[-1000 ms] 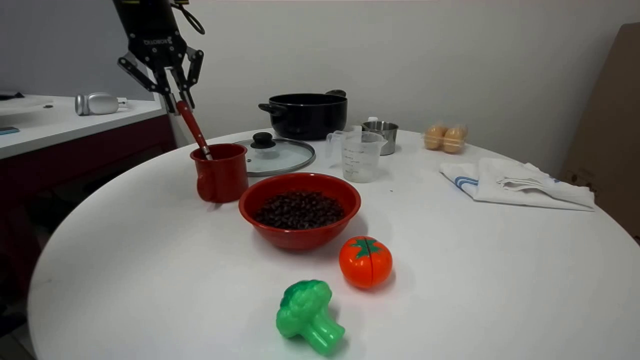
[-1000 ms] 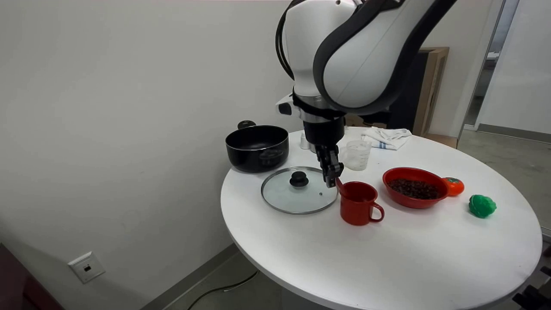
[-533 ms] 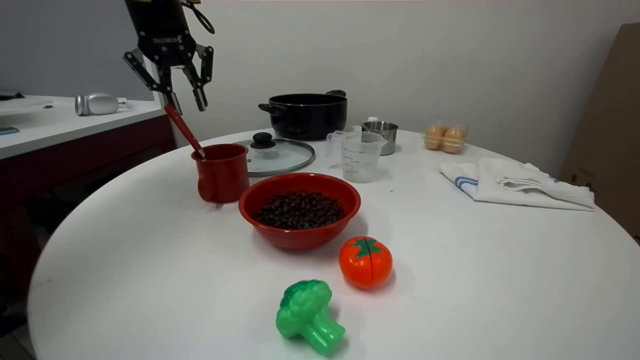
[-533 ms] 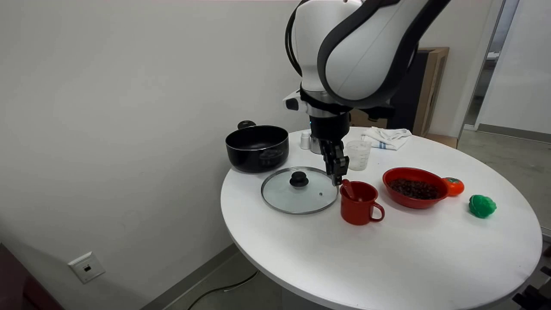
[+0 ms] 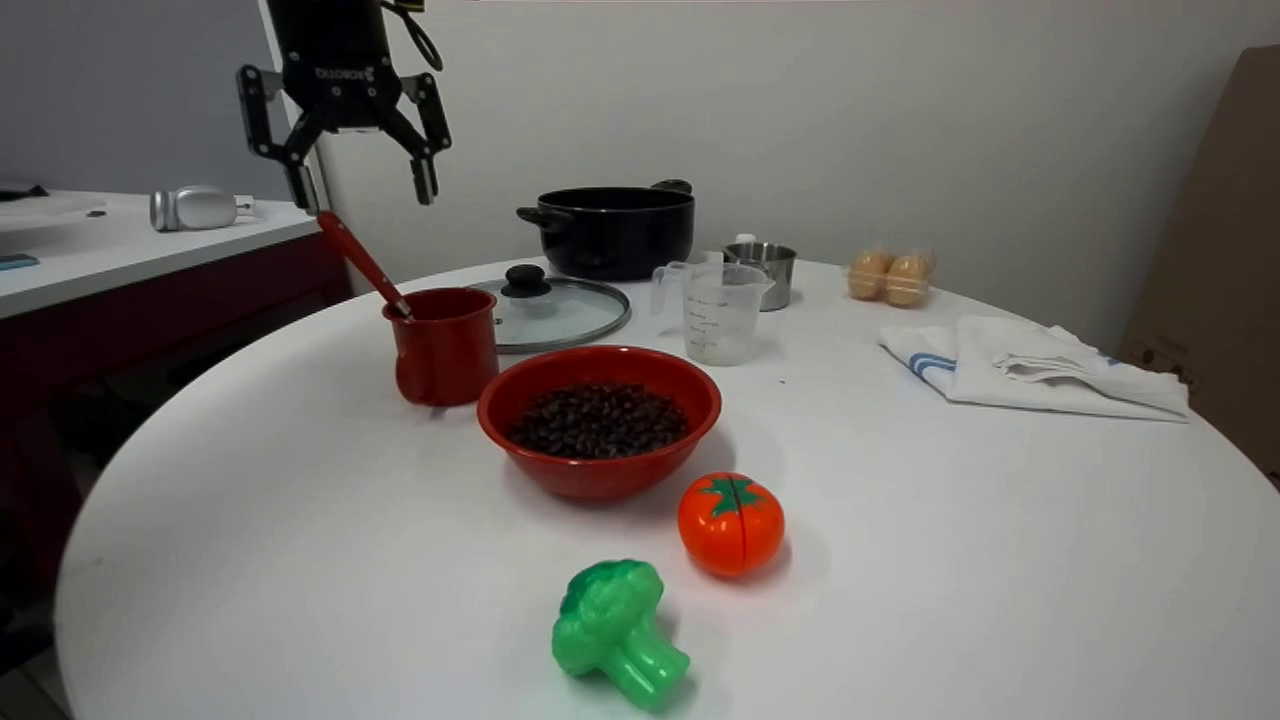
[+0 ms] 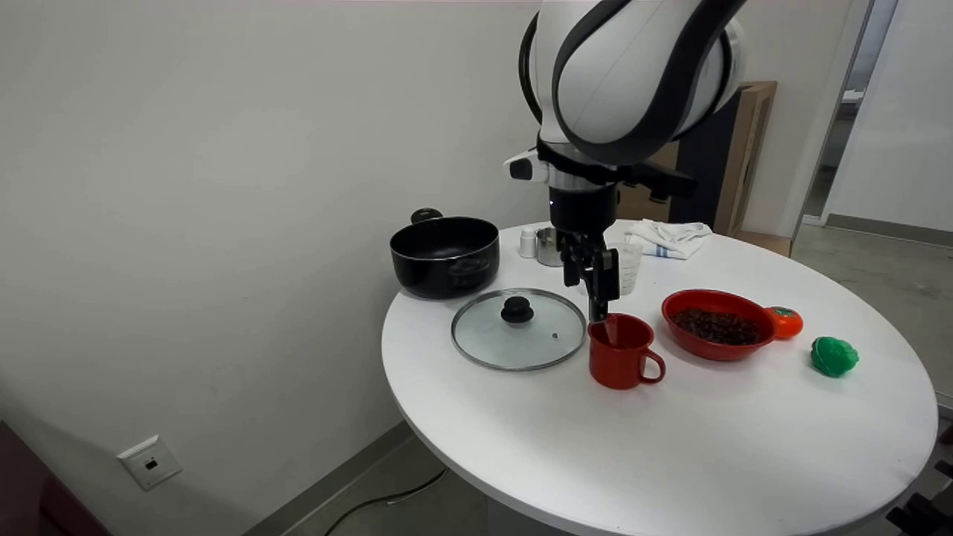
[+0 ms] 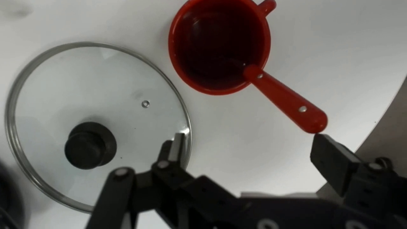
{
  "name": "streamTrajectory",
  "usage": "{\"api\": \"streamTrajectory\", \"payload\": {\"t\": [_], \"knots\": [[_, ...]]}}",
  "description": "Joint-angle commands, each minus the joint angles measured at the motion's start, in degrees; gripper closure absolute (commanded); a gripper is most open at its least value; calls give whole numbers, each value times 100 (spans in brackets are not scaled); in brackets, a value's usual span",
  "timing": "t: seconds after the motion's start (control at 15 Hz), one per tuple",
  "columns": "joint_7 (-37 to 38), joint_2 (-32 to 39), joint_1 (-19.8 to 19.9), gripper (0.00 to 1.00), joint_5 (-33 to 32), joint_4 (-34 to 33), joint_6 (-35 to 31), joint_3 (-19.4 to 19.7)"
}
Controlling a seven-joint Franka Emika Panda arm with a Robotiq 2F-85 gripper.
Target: Fill the spoon with contents of the red bowl
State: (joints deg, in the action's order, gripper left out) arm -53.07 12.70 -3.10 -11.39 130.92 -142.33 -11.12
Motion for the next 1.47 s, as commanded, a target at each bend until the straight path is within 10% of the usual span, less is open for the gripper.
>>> {"api": "streamTrajectory", "payload": {"t": [0.0,0.6,1.4], "knots": [[-1030,-382,71,0,628,373,190,-217],[-3353,-953,-181,0,773,686,1368,-173],[-3904,-865,-215,0,-48,634,964,174]]}}
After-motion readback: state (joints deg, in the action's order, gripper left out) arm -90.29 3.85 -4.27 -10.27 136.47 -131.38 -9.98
